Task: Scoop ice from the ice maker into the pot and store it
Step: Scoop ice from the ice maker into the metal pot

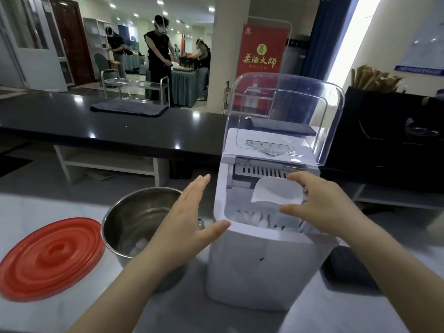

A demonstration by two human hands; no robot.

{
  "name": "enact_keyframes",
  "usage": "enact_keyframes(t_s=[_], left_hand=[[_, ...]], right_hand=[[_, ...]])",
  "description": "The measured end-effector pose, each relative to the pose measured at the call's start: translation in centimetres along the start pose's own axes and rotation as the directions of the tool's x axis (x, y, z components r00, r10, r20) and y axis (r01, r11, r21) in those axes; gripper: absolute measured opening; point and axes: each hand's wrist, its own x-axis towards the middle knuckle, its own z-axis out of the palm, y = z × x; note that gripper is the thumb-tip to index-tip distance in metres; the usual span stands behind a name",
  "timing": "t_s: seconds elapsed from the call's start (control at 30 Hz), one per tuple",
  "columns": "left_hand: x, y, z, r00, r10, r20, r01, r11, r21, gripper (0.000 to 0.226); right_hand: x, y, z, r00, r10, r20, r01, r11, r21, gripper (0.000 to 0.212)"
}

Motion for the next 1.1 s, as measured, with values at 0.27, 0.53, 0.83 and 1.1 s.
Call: enact_keyframes(t_s=[0.27, 0.53, 0.83, 1.1], left_hand=[[2.2, 1.1, 2.5, 0.986, -0.035, 0.165, 0.034, 0.999, 0.013, 0.103], [2.6, 0.8, 3.3, 0.971, -0.105, 0.213, 0.093, 0.993, 0.067, 0.128], [2.5, 0.8, 3.4, 0.973, -0.102, 0.206, 0.099, 0.995, 0.025, 0.129], [2.5, 0.8, 3.5, 0.976, -0.084, 0.201, 0.091, 0.995, -0.028, 0.128]], right_hand=[[1.5, 1.2, 0.0, 0.97, -0.191, 0.148, 0.241, 0.778, -0.581, 0.068], [2.9, 1.4, 1.2, 0.946, -0.231, 0.23, 0.32, 0.791, -0.522, 0.071], [2.4, 1.0, 1.6, 0.934, -0.184, 0.306, 0.297, 0.876, -0.381, 0.063], [3.5, 0.3, 4.5, 0.914, -0.177, 0.364, 0.248, 0.955, -0.16, 0.062]])
